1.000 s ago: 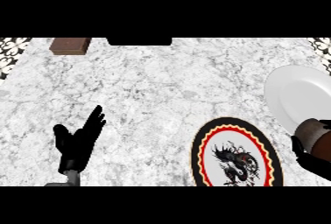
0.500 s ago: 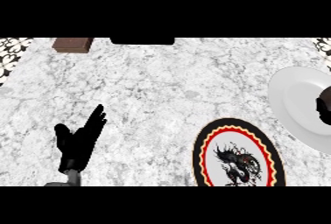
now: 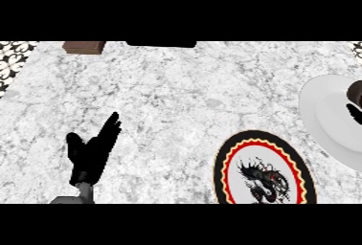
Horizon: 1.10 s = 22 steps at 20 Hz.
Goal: Pick the cupcake from the plate and place it in the plate
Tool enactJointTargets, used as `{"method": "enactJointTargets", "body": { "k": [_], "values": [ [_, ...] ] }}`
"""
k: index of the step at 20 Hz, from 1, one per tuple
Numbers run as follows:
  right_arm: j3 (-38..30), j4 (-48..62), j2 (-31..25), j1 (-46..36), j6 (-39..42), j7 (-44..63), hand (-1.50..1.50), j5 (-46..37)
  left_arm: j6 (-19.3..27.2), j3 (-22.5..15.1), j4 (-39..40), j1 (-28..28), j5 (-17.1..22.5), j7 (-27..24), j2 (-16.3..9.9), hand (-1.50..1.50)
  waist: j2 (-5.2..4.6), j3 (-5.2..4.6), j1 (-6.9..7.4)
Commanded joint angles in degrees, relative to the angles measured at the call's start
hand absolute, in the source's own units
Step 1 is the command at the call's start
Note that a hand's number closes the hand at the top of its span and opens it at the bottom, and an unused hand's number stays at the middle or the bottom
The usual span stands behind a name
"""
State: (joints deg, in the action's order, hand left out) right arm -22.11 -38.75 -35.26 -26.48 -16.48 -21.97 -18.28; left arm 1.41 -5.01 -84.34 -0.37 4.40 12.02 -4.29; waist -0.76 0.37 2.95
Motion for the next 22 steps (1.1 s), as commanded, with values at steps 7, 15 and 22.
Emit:
{"method": "enactJointTargets", "body": {
  "k": [7, 15, 22],
  "values": [
    [-0.97, 19.16, -1.55, -8.88, 10.01, -11.49, -1.50, 0.56, -0.39, 0.13, 2.25, 0.90, -0.23, -0.99, 0.21, 0.00, -0.61, 0.04, 0.54],
    [-11.43, 23.73, -2.81, -10.97, 16.07, -19.25, -1.50, 11.00, 0.50, 0.47, 0.43, 0.53, -0.33, 2.07, -0.08, 0.00, -0.34, 0.02, -0.28],
    [-13.05, 28.24, -9.76, -8.52, 30.93, -18.81, -1.50, 13.18, 0.45, 1.63, 2.51, -0.06, 0.13, 0.64, 0.29, 0.00, -0.15, -0.07, -1.10]
  ]
}}
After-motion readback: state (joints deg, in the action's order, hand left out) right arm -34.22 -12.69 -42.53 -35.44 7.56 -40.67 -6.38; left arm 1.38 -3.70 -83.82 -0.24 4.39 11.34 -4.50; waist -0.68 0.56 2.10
